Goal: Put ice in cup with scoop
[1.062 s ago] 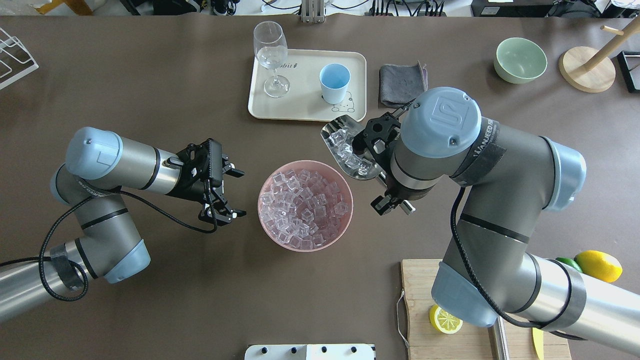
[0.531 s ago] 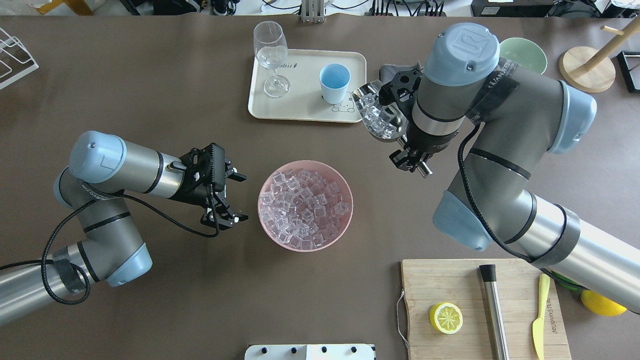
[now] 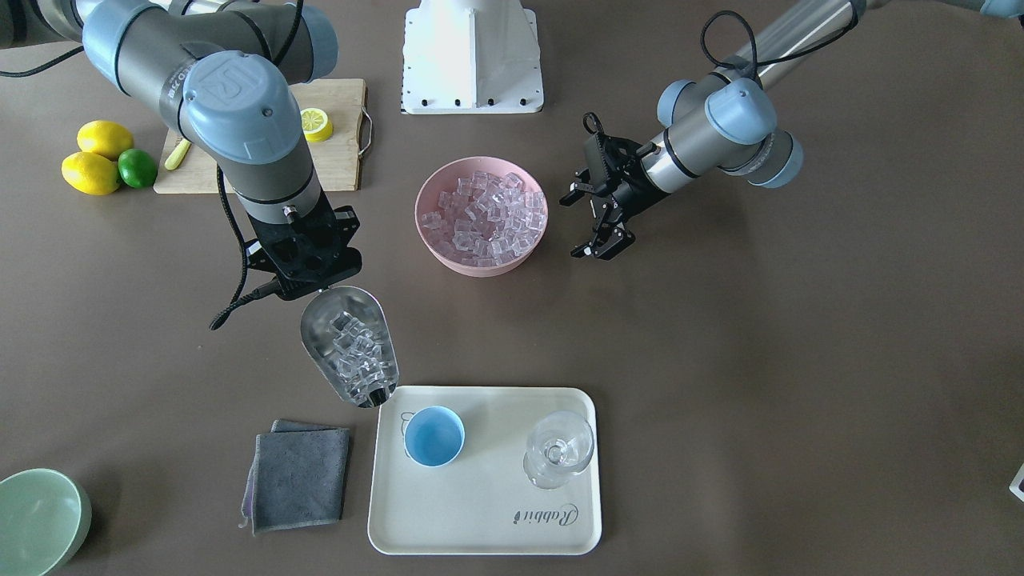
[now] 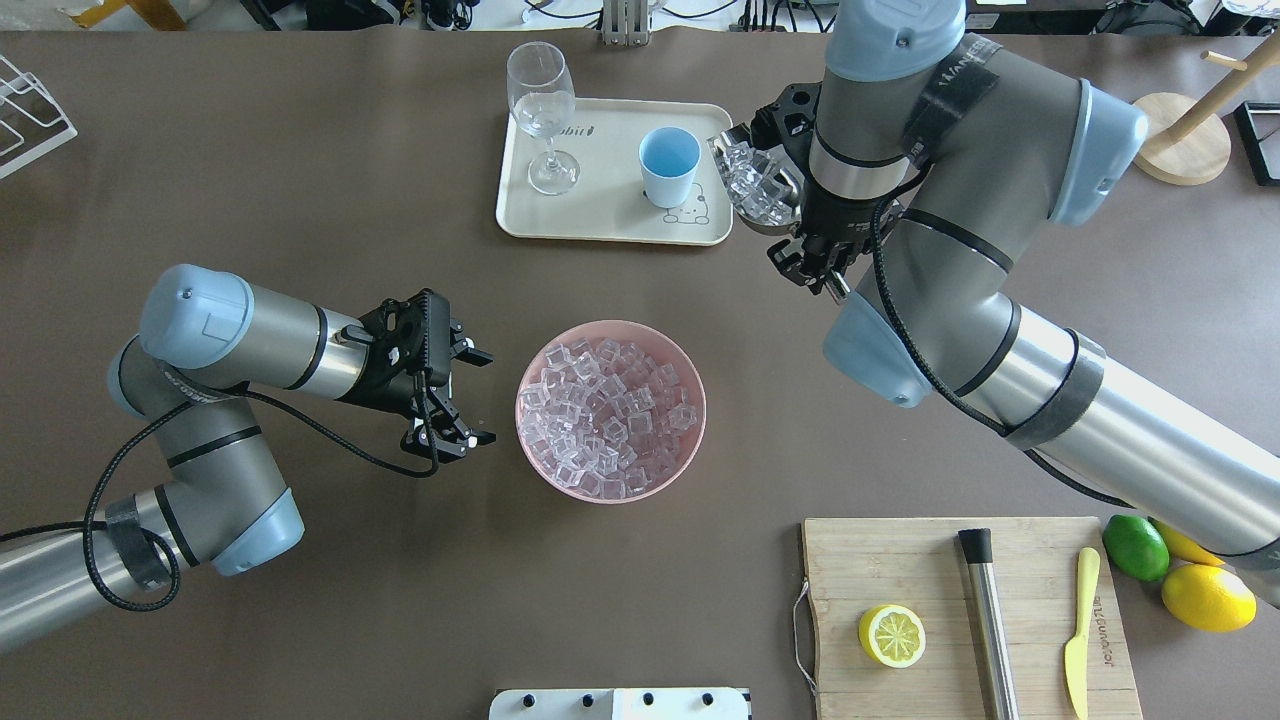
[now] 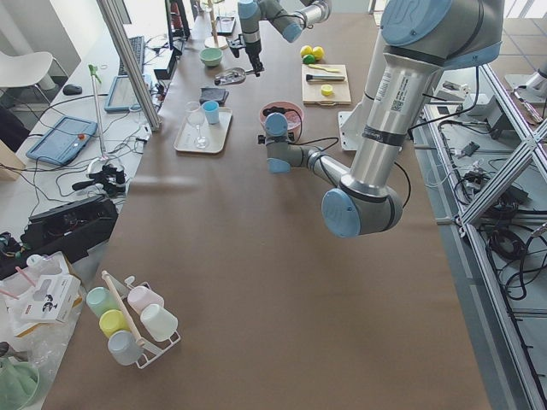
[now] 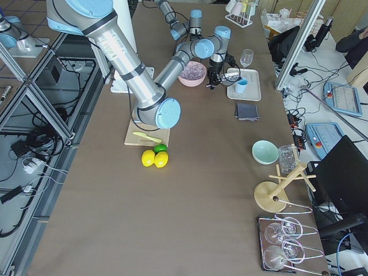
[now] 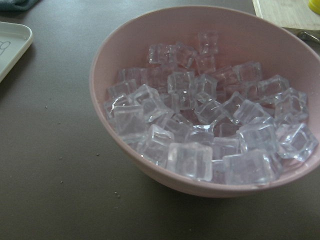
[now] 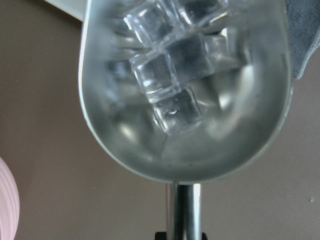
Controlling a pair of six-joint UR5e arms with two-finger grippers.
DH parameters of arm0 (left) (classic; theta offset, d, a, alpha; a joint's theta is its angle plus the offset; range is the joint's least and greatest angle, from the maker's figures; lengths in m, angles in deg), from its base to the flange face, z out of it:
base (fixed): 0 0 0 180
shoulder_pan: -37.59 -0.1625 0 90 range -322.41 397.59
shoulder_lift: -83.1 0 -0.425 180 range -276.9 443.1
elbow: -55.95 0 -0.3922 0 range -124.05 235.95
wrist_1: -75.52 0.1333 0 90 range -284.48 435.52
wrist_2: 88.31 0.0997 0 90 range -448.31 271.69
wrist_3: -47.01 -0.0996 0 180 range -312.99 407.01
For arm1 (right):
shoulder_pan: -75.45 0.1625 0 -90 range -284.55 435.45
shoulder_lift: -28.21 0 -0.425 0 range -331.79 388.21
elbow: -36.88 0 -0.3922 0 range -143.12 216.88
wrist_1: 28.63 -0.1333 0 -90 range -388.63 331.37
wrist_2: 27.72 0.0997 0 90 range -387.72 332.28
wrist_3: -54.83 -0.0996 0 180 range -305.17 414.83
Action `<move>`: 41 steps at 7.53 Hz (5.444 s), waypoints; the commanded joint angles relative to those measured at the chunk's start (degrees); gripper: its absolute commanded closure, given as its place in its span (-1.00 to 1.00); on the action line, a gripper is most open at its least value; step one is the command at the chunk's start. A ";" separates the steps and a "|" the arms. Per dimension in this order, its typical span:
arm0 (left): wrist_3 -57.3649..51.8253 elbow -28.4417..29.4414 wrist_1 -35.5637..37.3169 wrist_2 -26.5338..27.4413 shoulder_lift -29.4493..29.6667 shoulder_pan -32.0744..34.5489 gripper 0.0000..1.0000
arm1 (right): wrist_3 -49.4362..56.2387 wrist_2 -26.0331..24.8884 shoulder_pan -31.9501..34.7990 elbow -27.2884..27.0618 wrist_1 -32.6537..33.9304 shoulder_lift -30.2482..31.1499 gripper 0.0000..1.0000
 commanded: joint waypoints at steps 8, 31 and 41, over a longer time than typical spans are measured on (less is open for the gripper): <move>0.00 -0.24 0.00 0.37 -0.70 -0.19 -0.97 | 12.21 2.07 0.85 22.08 15.90 -19.74 1.00; 0.00 -0.15 0.00 0.81 -0.62 -0.19 -0.97 | 29.81 0.58 2.70 36.26 32.88 -31.53 1.00; 0.00 -16.40 23.43 0.37 -14.84 12.61 -0.97 | 21.24 1.64 12.09 -14.78 25.18 7.09 1.00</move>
